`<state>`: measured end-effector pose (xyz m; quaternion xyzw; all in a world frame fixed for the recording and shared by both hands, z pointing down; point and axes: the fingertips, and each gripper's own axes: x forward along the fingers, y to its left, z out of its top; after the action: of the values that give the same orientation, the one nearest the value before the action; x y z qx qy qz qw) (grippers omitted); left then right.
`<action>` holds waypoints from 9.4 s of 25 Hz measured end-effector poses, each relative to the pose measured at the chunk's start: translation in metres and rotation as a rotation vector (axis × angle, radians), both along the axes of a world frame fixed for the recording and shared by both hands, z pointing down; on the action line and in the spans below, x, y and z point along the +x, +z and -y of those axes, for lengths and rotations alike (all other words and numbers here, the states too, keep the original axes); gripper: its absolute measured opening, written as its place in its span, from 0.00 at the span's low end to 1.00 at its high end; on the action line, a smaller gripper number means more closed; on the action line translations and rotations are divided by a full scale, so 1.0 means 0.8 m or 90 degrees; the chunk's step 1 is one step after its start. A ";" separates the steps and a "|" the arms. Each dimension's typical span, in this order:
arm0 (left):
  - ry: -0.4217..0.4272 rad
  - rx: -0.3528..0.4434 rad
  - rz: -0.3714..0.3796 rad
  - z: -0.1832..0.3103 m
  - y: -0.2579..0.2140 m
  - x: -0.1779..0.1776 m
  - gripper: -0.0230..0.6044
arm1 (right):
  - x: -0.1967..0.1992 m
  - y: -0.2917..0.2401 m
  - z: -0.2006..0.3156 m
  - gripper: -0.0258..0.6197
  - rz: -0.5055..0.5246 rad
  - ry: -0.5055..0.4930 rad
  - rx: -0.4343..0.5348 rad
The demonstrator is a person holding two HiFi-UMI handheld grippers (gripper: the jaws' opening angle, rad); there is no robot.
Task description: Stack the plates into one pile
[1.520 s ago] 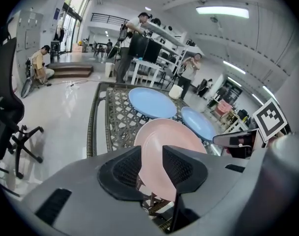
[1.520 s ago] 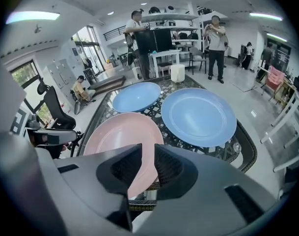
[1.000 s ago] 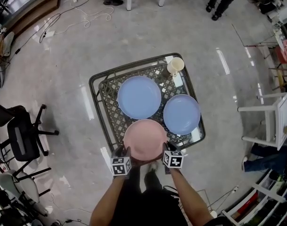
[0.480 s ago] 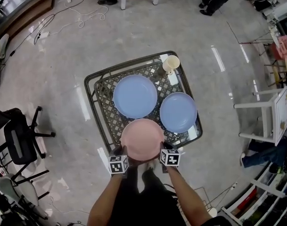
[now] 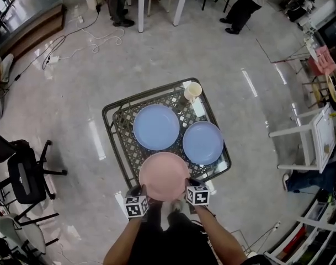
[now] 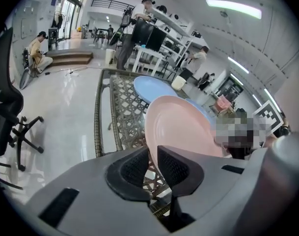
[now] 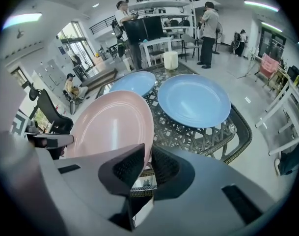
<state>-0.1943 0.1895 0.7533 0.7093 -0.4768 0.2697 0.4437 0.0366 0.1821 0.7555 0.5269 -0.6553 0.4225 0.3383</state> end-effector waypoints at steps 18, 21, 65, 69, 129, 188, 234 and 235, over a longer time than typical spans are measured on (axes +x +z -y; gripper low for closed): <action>-0.035 0.122 -0.013 0.076 -0.117 -0.021 0.14 | -0.019 -0.125 0.089 0.10 0.023 -0.012 0.118; -0.044 0.126 -0.009 0.086 -0.116 -0.020 0.14 | -0.019 -0.124 0.100 0.10 0.025 -0.016 0.123; -0.168 0.001 0.052 0.297 0.015 -0.012 0.12 | -0.012 0.002 0.342 0.10 0.056 -0.101 -0.002; -0.178 -0.015 0.055 0.304 0.029 -0.013 0.12 | -0.013 0.020 0.350 0.10 0.055 -0.104 -0.019; -0.101 0.115 0.009 0.209 -0.089 0.005 0.08 | -0.034 -0.103 0.224 0.06 0.018 -0.055 0.189; -0.103 0.128 -0.018 0.190 -0.070 0.293 0.06 | 0.243 -0.083 0.205 0.06 0.069 -0.085 0.182; -0.102 -0.047 0.011 0.179 0.071 0.306 0.13 | 0.299 0.073 0.194 0.12 0.025 -0.060 -0.044; -0.097 -0.044 0.010 0.178 0.065 0.305 0.13 | 0.298 0.068 0.190 0.12 0.023 -0.057 -0.041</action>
<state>0.0497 0.0471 0.8053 0.6529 -0.5231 0.2569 0.4838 0.2752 0.0301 0.8097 0.4779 -0.6705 0.4371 0.3619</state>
